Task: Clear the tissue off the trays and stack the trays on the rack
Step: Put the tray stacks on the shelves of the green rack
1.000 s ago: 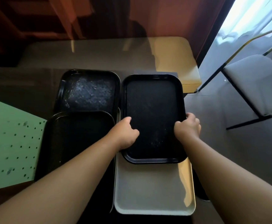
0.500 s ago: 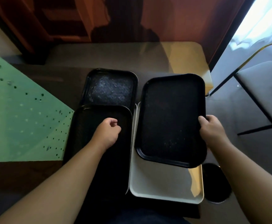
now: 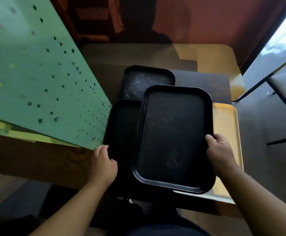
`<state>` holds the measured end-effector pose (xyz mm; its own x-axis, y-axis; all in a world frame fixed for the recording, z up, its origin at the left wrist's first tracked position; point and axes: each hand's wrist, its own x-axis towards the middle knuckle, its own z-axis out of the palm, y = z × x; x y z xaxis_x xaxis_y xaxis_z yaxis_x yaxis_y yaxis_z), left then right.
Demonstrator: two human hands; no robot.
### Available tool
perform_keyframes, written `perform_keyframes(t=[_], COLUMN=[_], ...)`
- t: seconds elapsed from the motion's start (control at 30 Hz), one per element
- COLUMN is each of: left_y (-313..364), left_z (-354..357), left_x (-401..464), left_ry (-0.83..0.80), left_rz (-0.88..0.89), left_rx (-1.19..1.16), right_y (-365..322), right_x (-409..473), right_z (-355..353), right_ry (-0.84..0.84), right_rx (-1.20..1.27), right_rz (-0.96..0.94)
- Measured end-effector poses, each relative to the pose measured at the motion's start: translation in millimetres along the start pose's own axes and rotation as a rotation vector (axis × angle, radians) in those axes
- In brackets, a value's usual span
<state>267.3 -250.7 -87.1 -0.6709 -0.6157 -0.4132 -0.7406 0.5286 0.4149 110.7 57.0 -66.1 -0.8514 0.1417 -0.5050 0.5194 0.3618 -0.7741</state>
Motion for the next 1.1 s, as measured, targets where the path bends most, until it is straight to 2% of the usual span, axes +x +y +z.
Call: perform_keyframes(t=[0.2,0.43,0.67,0.77,0.87,1.0,1.1], left_y=[-12,-20,-23,-24,-23,-19,-17], left_z=[-11,-23,-24,-25,-29,-35,-39], left_x=[-4,2,-8,-12,-13,-13,-11], left_ry=[-0.101,-0.189,-0.226,-0.252,-0.270,-0.261,-0.242], left_rz=[0.045,0.047,0.057,0.068,0.081,0.044,-0.040], left_rx=[-0.112,-0.164,-0.141,-0.108,-0.079,-0.115,-0.201], right_y=[7,9,18,38,19,26,11], right_x=[-27,-47,-58,-44,-63,-60,-71], right_z=[63,101,118,118,118,123,122], right_ry=[-0.032,-0.060,0.005,-0.039,-0.050,-0.099,-0.072], right_rx=[-0.046,-0.058,-0.169,-0.185,-0.232,-0.245,-0.185], right_rz=[-0.006,-0.007,0.003,0.038,0.064,0.116,0.173])
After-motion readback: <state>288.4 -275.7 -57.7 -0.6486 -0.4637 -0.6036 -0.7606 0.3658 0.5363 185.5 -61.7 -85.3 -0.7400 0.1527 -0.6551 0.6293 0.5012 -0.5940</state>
